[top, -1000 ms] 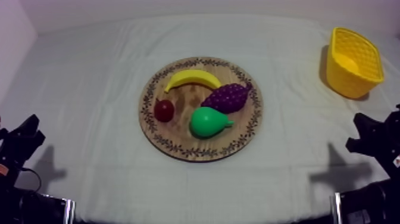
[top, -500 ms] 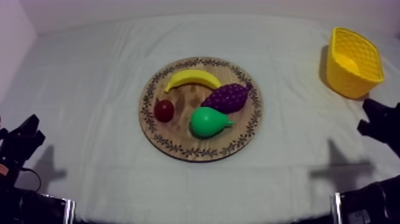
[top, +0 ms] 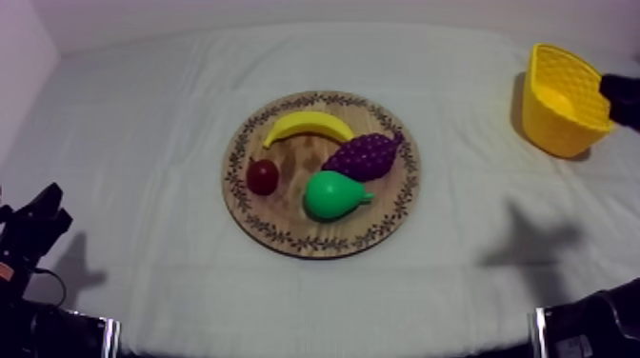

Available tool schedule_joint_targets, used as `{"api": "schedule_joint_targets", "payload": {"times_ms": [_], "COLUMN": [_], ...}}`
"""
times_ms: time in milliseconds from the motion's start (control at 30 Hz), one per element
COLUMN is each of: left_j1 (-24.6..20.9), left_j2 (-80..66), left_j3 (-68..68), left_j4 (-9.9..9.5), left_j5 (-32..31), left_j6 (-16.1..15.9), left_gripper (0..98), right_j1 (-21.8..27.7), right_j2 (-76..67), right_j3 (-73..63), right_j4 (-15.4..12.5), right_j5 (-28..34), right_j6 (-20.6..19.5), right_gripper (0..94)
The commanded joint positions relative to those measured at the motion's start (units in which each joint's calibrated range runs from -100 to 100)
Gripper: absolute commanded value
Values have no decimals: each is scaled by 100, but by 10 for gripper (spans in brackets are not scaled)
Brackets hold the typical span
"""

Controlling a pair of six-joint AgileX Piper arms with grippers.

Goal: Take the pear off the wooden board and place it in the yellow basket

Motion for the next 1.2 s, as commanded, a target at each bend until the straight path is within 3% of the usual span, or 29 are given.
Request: {"api": "schedule_joint_targets", "payload": {"times_ms": [0, 533, 733, 1167], "left_j1": [0, 0, 0, 0], "left_j2": [-2, -2, -2, -2], "left_j3": [-5, -5, -5, -5], "left_j4": [-1, -1, -1, -1], "left_j5": [1, 1, 1, 1], "left_j6": [-1, -1, -1, -1], "left_gripper": [1, 1, 1, 1], "right_j1": [-65, -775, -989, -1706], "right_j2": [647, 2962, 3681, 4950], "right_j3": [-815, -2026, -2344, -2995], "right_j4": [-165, -929, -1027, -993], "right_j5": [441, 2056, 2501, 2807], "right_j6": [318, 2121, 2752, 3250], "right_gripper": [3, 24, 32, 30]}}
